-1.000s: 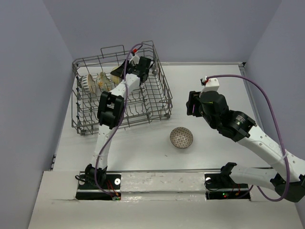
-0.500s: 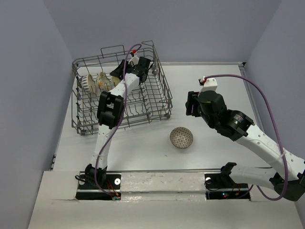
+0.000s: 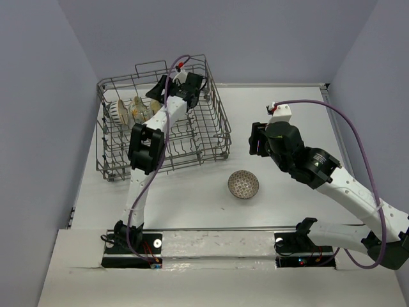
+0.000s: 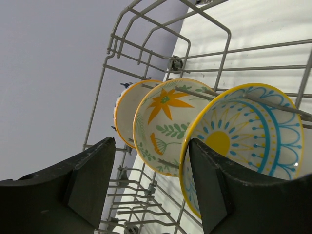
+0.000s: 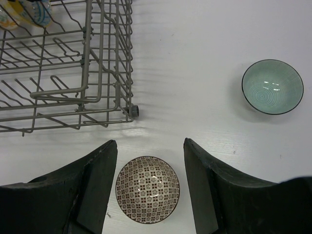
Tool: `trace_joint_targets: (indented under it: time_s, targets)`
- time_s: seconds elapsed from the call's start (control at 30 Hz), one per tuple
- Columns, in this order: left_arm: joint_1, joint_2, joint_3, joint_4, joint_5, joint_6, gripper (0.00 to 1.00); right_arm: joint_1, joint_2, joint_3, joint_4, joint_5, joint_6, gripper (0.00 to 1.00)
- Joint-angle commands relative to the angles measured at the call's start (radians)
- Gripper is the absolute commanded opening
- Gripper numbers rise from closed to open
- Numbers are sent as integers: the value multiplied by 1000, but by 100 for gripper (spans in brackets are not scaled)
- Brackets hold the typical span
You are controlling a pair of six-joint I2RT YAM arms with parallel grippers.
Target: Load the bowls into the dish rack
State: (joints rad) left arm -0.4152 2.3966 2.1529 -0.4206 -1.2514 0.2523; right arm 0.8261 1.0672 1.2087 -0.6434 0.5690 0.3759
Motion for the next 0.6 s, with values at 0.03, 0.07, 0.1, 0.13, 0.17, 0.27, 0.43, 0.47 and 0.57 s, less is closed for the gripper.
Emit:
trace_joint_targets:
  time_s: [0.03, 0.07, 0.1, 0.13, 0.17, 0.27, 0.43, 0.47, 0.57]
  targets:
    - [-19, -139, -5, -49, 39, -59, 75, 1, -10, 11, 22, 19, -15, 63]
    - [-20, -148, -4, -59, 81, -73, 75, 1, -12, 11, 22, 19, -15, 63]
    - [-20, -152, -4, -84, 93, -96, 75, 1, -12, 11, 21, 19, -15, 63]
    - [-22, -154, -4, -93, 101, -103, 75, 1, -12, 14, 21, 20, -15, 63]
    - [-23, -163, -7, -107, 116, -116, 75, 1, -12, 12, 19, 23, -14, 63]
    - [-28, -177, -5, -132, 174, -142, 75, 1, -18, 15, 14, 32, -14, 63]
    - [-45, -237, 10, -184, 282, -192, 75, 1, -30, 11, 5, 75, -12, 63]
    - [-50, -250, 15, -191, 297, -202, 75, 1, -33, 11, 4, 83, -12, 63]
    - [-63, -318, 33, -230, 349, -231, 76, 1, -46, 8, 2, 126, -6, 64]
